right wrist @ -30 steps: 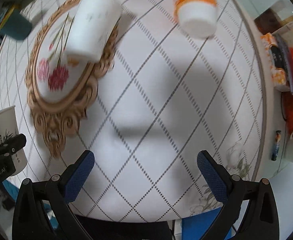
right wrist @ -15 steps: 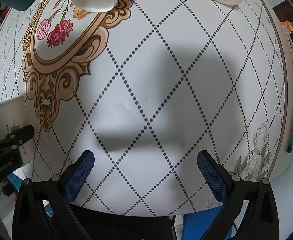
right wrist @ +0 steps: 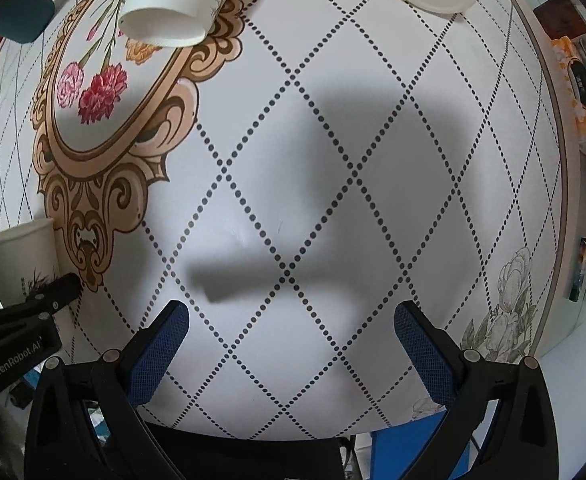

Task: Flip cup upside down
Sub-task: 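Lift the white paper cup off the table with the left gripper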

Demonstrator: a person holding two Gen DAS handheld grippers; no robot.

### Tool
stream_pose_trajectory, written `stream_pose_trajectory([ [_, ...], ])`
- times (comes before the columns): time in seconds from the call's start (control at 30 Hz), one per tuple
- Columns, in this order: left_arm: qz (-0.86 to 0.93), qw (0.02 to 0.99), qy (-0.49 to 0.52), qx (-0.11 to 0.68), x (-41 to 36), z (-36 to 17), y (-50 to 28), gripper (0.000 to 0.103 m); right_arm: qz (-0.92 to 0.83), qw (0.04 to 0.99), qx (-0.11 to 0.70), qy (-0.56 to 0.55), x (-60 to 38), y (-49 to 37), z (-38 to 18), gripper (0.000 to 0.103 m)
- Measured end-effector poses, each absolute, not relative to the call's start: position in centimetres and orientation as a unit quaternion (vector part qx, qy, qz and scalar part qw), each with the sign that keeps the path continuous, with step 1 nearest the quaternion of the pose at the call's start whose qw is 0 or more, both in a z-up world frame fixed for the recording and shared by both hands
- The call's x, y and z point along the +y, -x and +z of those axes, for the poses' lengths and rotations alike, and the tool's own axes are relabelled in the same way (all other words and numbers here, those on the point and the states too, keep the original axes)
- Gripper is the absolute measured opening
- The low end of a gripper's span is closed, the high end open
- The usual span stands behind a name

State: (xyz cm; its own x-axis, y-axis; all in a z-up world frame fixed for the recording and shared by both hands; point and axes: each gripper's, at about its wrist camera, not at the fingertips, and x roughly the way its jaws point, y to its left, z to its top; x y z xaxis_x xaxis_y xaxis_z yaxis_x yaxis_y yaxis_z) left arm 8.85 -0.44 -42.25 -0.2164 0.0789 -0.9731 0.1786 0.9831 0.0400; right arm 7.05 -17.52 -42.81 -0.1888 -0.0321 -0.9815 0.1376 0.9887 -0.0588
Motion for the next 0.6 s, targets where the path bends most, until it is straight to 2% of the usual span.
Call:
stream_pose_trajectory([
  [0.07, -0.044, 0.623, -0.080, 0.777, 0.2, -42.4, -9.0, 0.089, -0.068, 0.637, 0.767, -0.036, -17.7, -7.4, -42.7, 0.103],
  [0.37, -0.039, 0.631, -0.058, 0.773, 2.8, -41.6, -10.0, 0.089, -0.072, 0.641, 0.763, -0.041, -16.6, -7.5, -40.9, 0.103],
  [0.6, -0.039, 0.649, -0.033, 0.759, 4.3, -38.3, -10.3, 0.089, -0.065, 0.649, 0.757, -0.048, -15.3, -7.2, -38.9, 0.103],
])
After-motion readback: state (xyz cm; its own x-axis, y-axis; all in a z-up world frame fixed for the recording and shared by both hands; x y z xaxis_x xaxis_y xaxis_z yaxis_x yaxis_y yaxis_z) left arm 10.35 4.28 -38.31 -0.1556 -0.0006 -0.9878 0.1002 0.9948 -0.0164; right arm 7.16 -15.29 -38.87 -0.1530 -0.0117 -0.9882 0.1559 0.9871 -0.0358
